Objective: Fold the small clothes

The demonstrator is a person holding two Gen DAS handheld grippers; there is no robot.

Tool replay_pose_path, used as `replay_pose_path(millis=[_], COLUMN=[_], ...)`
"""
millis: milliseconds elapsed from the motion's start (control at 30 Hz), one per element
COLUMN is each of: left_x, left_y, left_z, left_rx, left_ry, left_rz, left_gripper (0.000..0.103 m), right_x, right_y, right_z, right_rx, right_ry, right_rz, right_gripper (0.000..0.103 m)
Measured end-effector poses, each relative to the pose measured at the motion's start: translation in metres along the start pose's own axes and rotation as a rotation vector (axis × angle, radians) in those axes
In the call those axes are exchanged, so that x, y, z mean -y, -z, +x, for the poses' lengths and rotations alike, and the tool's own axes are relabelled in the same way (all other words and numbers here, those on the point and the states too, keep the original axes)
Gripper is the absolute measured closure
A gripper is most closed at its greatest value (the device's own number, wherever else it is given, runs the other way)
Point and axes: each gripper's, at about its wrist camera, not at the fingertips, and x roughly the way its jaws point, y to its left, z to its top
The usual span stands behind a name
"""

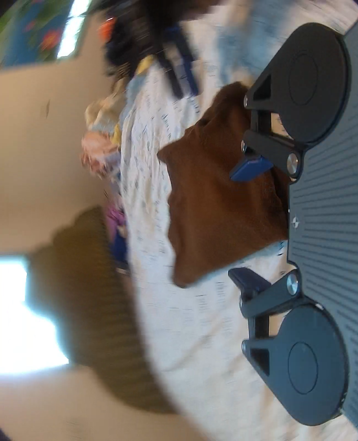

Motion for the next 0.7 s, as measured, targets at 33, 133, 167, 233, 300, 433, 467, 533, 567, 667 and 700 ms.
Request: replay_pose_path(millis=[33, 133, 167, 233, 300, 433, 467, 533, 567, 667, 700], left_x=[0.01, 0.025, 0.026, 0.022, 0.02, 0.011, 0.007, 0.0, -0.005, -0.004, -0.001], left_y=[0.003, 0.016, 0.021, 0.03, 0.034, 0.032, 0.03, 0.03, 0.034, 0.048, 0.047], left_z=[0.0, 0.02, 0.027, 0.042, 0.047, 0.046, 0.041, 0.031, 0.031, 0.039, 0.038], left_rx=[0.001, -0.078, -0.106, -0.159, -0.168, -0.16, -0.153, -0.149, -0.169, -0.195, -0.177], left_ry=[-0.012, -0.033, -0.054, -0.094, -0.12, -0.128, -0.137, -0.141, -0.139, -0.146, -0.154], left_rz=[0.058, 0.115, 0.116, 0.109, 0.107, 0.049, 0.029, 0.005, -0.007, -0.008, 0.003], left_gripper=[0.034, 0.043, 0.047, 0.048, 0.055, 0.087, 0.088, 0.089, 0.089, 0.09, 0.089], right_x=[-0.005, -0.018, -0.019, -0.015, -0.011, -0.011, -0.016, -0.03, -0.033, -0.021, -0.012], right_y=[-0.003, -0.006, -0.006, -0.002, 0.004, 0.006, 0.008, 0.014, 0.018, 0.037, 0.038], right_z=[0.003, 0.027, 0.037, 0.056, 0.066, 0.069, 0.064, 0.053, 0.05, 0.062, 0.063], right_rx=[-0.023, -0.092, -0.114, -0.17, -0.187, -0.204, -0.196, -0.209, -0.215, -0.269, -0.243], right_ry=[-0.01, 0.049, 0.073, 0.107, 0.135, 0.092, 0.079, 0.059, 0.049, 0.102, 0.066], right_rz=[-0.011, -0.086, -0.096, -0.092, -0.097, -0.089, -0.109, -0.16, -0.161, -0.165, -0.135], right_gripper=[0.051, 0.051, 0.051, 0.051, 0.054, 0.096, 0.097, 0.097, 0.097, 0.097, 0.097])
